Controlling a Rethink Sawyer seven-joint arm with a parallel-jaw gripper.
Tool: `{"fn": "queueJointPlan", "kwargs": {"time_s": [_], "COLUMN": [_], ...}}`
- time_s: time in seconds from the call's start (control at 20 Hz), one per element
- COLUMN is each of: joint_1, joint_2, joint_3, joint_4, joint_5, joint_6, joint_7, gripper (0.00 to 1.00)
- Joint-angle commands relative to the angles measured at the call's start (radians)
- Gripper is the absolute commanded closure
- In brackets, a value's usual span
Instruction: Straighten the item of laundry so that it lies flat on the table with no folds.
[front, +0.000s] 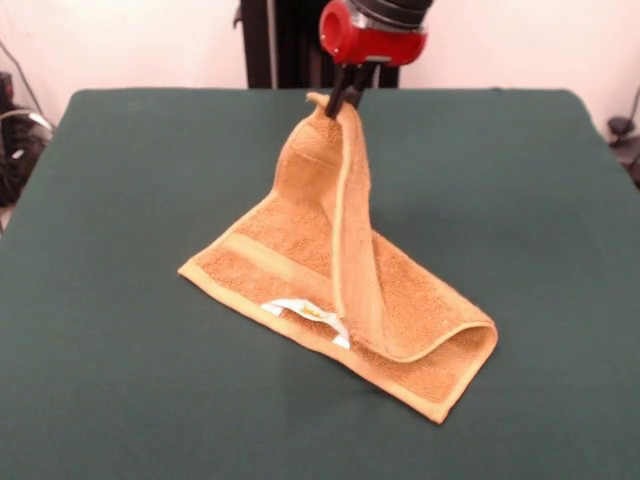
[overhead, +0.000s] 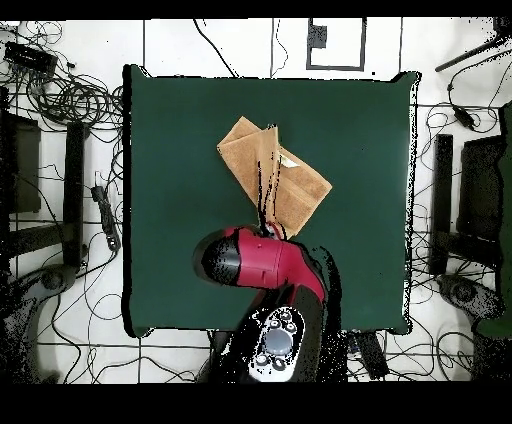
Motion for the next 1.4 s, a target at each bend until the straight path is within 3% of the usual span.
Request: {"fn": "queueJointPlan", "kwargs": {"time_s": [0.05, 0.85, 1.4], "joint_1": [-0.024, 0.098, 0.14], "joint_2": [0.048, 0.112, 0.137], "joint_3": [0.107, -0.01, -0.04], "joint_4": [0.106, 0.045, 0.032], "joint_5": [0.017, 0.011, 0.035], "joint_6": [-0.07, -0.03, -0.028], "joint_7": [0.239, 0.289, 0.287], "gripper": [1.0, 1.0, 1.0]}}
